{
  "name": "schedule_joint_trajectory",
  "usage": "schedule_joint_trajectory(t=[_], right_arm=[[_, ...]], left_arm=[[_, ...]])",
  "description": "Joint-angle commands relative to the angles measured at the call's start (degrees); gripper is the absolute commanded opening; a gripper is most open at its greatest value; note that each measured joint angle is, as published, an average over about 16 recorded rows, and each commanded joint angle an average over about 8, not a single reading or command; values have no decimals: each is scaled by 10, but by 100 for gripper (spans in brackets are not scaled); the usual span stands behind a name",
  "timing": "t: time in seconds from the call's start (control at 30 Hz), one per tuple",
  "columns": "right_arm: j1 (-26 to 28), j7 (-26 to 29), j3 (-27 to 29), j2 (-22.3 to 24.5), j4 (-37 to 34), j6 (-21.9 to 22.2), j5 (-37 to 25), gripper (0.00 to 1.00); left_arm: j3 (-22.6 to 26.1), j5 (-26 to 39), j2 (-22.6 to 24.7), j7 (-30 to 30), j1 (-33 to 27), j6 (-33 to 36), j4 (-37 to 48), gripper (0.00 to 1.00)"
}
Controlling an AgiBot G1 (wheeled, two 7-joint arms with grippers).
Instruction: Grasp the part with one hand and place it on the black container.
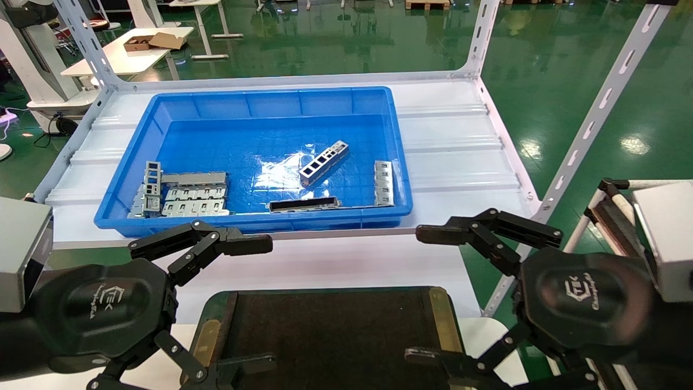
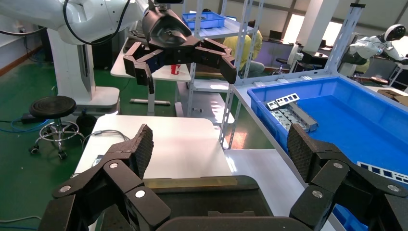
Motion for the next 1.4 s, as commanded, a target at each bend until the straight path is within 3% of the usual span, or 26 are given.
schedule_joint_trajectory(t=[0.03,0.4,0.73,1.07,1.4], right_arm=[[0,0,0,0,0,0,0,100],[0,0,0,0,0,0,0,100],[0,0,0,0,0,0,0,100],[0,0,0,0,0,0,0,100],[0,0,-1,0,0,0,0,100]], left_arm=[[0,0,0,0,0,0,0,100],[10,35,15,-2,-19,-33,-1,100],[63,167,100,-26,-102,-140,42,100],[124,311,223,-37,-204,-263,197,100],[150,378,341,-10,-277,-373,405,100]])
